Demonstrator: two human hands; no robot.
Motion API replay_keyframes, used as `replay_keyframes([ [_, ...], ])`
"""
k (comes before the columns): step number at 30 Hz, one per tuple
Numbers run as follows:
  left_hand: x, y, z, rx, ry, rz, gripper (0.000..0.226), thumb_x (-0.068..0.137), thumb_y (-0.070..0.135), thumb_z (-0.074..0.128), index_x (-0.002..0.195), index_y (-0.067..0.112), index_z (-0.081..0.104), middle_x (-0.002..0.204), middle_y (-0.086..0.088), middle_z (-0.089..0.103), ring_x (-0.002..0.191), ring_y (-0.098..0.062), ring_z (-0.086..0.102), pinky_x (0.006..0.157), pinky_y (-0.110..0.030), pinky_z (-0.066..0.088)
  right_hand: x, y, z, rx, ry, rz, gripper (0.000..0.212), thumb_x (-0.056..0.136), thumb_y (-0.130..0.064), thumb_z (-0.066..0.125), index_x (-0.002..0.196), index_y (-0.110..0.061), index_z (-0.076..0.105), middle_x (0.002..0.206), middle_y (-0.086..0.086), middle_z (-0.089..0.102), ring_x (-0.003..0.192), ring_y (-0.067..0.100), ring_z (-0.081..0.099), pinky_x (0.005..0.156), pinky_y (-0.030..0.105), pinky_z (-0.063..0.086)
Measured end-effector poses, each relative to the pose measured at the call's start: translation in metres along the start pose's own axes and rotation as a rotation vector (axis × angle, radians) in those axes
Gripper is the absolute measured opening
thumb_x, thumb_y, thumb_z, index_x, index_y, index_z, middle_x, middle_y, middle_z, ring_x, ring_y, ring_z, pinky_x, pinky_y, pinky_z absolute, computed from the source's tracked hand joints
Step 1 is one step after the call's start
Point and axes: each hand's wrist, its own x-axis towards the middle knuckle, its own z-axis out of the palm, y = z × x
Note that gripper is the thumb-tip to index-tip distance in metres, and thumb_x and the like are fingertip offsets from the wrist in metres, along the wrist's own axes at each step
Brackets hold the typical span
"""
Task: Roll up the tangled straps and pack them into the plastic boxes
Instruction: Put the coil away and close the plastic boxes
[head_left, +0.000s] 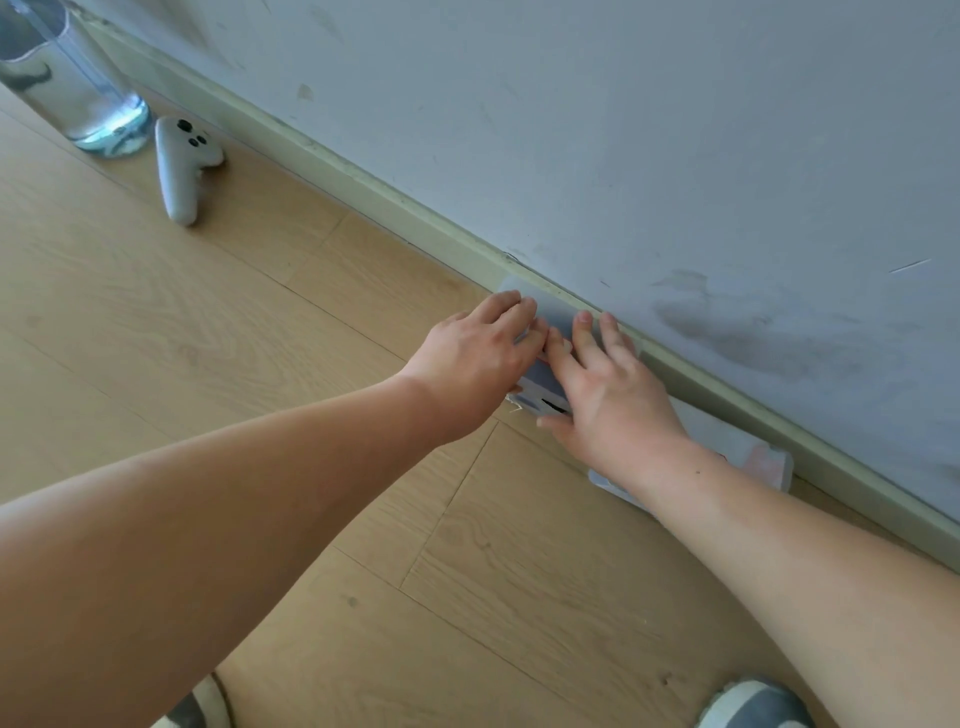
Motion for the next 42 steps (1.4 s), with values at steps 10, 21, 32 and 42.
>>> replay_keyframes([
  [10,-0.008,-0.006,0.015,0.277,0.121,0.175,0.05,0.096,0.017,0.052,0.141,-0.005,0.054,0.143,-0.029,0.055,0.134,-0.046,0.053,0.092,-0.046,0.058,0.002,0.001,0.027,-0.014,0.147,0.014,0.077,0.075,-0.03,0.089,0.138,0.002,0.059,0.139,0.038,0.055,0.13,0.062,0.048,0.098,0.07,0.049],
  [21,-0.016,0.004,0.026,0.334,-0.009,0.067,0.069,0.108,0.034,0.044,0.162,0.0,0.017,0.168,-0.026,0.018,0.156,-0.043,0.016,0.118,-0.059,0.035,-0.001,-0.004,0.045,-0.115,0.235,-0.008,0.081,0.089,-0.016,0.076,0.154,0.003,0.033,0.156,0.039,0.033,0.143,0.063,0.029,0.114,0.069,0.034],
  [32,-0.012,0.012,0.031,0.22,0.315,0.147,0.037,0.093,0.011,0.064,0.126,-0.004,0.069,0.129,-0.022,0.069,0.118,-0.043,0.067,0.097,-0.05,0.058,-0.001,0.005,0.063,-0.059,0.416,-0.029,0.074,0.092,-0.02,0.073,0.154,-0.001,0.038,0.158,0.029,0.039,0.145,0.055,0.034,0.117,0.064,0.034],
  [42,-0.018,0.001,0.045,-0.055,0.41,0.08,0.048,0.092,0.033,0.078,0.133,0.009,0.069,0.14,-0.007,0.066,0.134,-0.032,0.06,0.11,-0.048,0.05,-0.006,0.018,0.064,0.212,0.425,-0.079,0.063,0.103,-0.045,0.041,0.16,-0.019,0.031,0.17,0.009,0.022,0.158,0.033,0.017,0.128,0.048,0.013],
])
